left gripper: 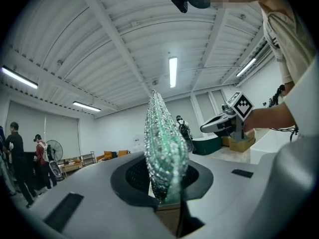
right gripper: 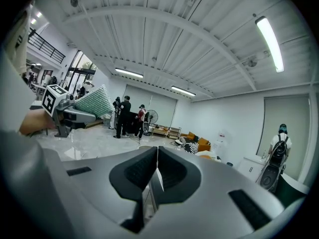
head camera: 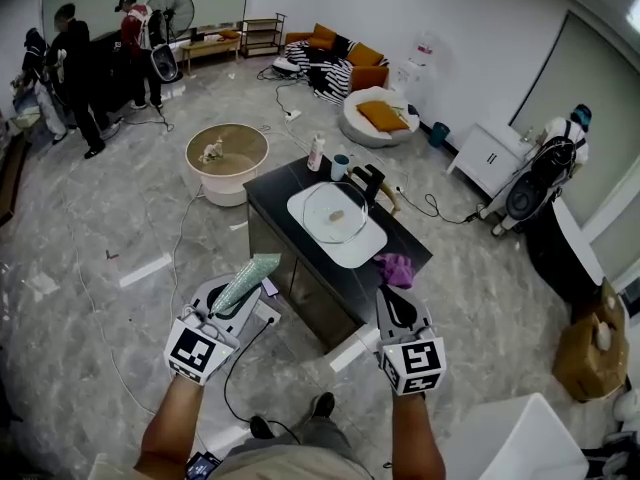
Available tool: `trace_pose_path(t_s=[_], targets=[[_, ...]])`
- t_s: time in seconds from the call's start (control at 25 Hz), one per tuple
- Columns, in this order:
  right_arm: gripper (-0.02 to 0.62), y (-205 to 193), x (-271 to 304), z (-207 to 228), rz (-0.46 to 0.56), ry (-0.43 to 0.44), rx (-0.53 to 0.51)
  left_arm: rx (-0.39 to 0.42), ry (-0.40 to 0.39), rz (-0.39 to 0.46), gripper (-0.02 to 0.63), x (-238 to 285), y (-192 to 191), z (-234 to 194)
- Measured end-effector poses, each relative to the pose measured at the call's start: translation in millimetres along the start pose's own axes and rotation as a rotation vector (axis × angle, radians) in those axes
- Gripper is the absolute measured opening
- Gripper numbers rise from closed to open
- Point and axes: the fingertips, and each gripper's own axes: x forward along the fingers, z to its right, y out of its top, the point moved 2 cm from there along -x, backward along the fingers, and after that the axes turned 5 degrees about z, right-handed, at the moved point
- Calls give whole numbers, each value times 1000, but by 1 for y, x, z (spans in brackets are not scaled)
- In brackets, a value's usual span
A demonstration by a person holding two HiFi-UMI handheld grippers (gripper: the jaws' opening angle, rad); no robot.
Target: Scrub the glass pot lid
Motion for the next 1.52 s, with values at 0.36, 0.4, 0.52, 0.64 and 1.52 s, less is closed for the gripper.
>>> trace_pose_path(t_s=[0.36, 0.4, 0.52, 0.64, 1.52], targets=[[25, -15, 48, 41, 47, 40, 58, 41, 55, -64, 86, 34, -13, -17], [25, -17, 53, 48, 53, 51, 67, 26, 70, -82, 86, 39, -11, -16], [25, -25, 69, 74, 69, 82, 90, 32, 101, -116, 86, 63, -10, -15], [25, -39, 84, 104, 71, 104, 110, 45, 121, -125, 86, 92, -12, -10], [25, -93, 92, 255, 87, 77, 190, 96, 95, -209, 86, 226, -25, 31]])
